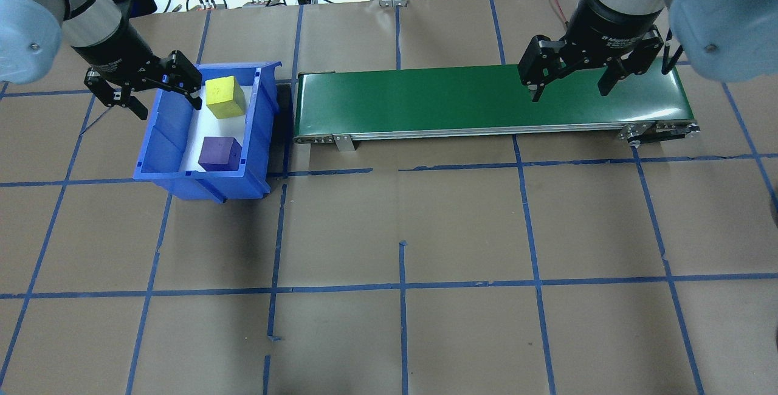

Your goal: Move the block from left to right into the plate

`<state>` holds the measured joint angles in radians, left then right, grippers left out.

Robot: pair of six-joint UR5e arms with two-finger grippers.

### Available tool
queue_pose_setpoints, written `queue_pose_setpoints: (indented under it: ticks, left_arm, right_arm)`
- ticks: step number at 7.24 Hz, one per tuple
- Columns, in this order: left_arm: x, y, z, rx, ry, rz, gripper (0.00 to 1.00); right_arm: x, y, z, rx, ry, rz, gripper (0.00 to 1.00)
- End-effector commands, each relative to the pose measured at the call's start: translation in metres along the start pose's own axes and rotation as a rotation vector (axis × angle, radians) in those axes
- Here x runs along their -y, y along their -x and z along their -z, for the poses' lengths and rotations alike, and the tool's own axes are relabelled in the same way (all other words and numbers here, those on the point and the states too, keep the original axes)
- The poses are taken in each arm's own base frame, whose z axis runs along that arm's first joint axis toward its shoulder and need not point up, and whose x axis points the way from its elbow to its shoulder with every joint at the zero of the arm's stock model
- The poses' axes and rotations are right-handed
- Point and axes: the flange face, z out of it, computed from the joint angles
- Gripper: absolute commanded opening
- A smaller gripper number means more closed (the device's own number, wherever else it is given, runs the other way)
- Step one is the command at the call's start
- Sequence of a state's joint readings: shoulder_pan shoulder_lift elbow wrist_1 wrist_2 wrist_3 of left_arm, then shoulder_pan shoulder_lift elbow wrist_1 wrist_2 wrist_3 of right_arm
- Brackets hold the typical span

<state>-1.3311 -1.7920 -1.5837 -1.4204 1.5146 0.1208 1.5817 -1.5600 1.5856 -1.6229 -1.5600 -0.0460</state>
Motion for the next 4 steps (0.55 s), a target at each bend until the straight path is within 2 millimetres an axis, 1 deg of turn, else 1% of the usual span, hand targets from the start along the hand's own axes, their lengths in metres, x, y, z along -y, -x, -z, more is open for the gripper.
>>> queue_pose_setpoints:
  ticks: [1,2,3,4]
  left_arm:
    - [0.030,0.009,-0.053,-0.002,-0.023,0.079,1.00]
    - [0.032,0.010,-0.083,-0.002,-0.021,0.107,1.00]
    - [0.031,0.011,-0.105,-0.003,-0.036,0.103,1.00]
    - [0.026,0.009,-0.117,-0.005,-0.017,0.092,1.00]
  right_arm:
    - [0.000,0.001,0.000,0.000,0.000,0.001,1.00]
    - [0.000,0.001,0.000,0.000,0.000,0.001,1.00]
    - [0.000,0.000,0.000,0.000,-0.001,0.000,1.00]
    - [0.000,0.001,-0.001,0.000,0.000,0.001,1.00]
